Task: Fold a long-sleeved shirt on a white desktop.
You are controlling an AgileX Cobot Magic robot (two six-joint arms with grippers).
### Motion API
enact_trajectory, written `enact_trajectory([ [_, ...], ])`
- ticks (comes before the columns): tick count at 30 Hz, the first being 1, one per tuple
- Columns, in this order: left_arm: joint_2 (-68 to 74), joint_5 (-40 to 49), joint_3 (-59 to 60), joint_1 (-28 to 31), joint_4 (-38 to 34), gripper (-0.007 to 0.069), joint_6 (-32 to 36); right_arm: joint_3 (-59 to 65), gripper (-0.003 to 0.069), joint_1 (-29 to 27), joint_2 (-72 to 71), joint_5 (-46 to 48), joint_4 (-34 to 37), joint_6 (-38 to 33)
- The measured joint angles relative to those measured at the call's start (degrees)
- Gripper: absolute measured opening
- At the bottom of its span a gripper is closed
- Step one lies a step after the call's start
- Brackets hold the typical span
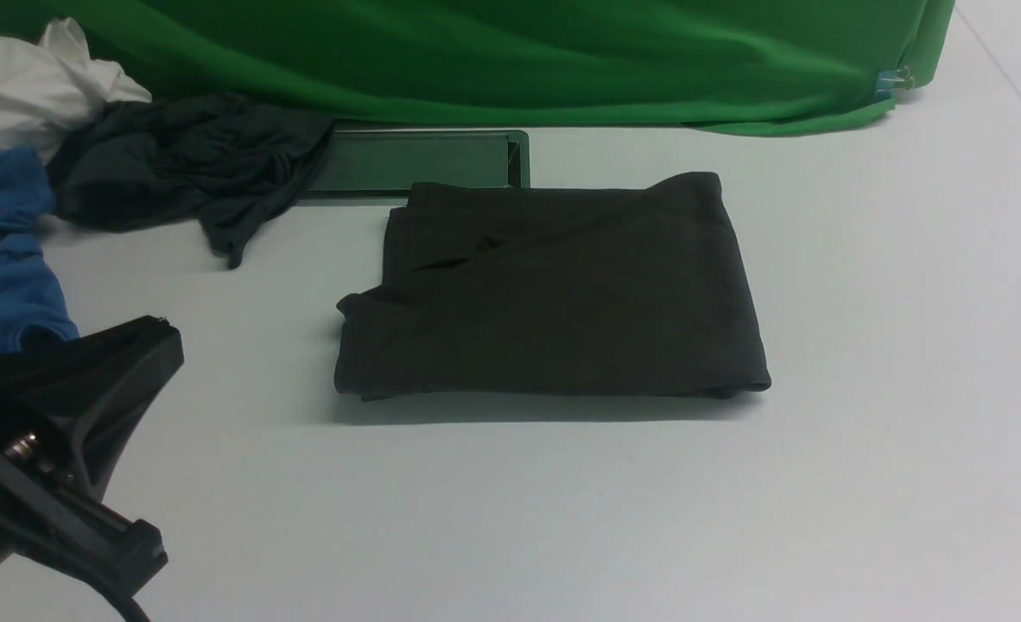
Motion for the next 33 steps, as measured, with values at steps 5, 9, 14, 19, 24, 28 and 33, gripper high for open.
enact_trajectory([
  [5, 0.00, 0.00, 0.00, -0.02, 1.04, 0.0017, 0.26, 11.55, 0.0020, -5.05, -7.63, -13.93, -0.33, -0.13],
  [9, 0.00, 0.00, 0.00, -0.02, 1.10, 0.0017, 0.66, 22.85, 0.0017, -7.43, -13.82, -23.14, -0.39, -0.13],
  [14, 0.00, 0.00, 0.00, -0.02, 1.24, 0.0017, 0.66, 32.09, 0.0017, -7.71, -18.41, -29.11, -0.46, -0.13],
  [19, 0.00, 0.00, 0.00, -0.02, 1.24, 0.0017, 0.66, 35.77, 0.0017, -7.82, -20.67, -31.49, -0.46, 0.37],
  [24, 0.05, 0.00, 0.00, -0.02, 1.24, 0.0017, 0.66, 35.89, 0.0022, -7.82, -20.90, -31.94, -0.46, 0.37],
  [28, 0.05, 0.00, 0.00, -0.02, 1.24, 0.0017, 0.66, 35.89, 0.0029, -7.82, -20.98, -32.00, -0.46, 0.37],
  [33, 0.05, 0.00, 0.00, -0.02, 1.24, 0.0017, 0.66, 35.89, 0.0045, -7.82, -20.98, -32.31, -0.46, 0.37],
])
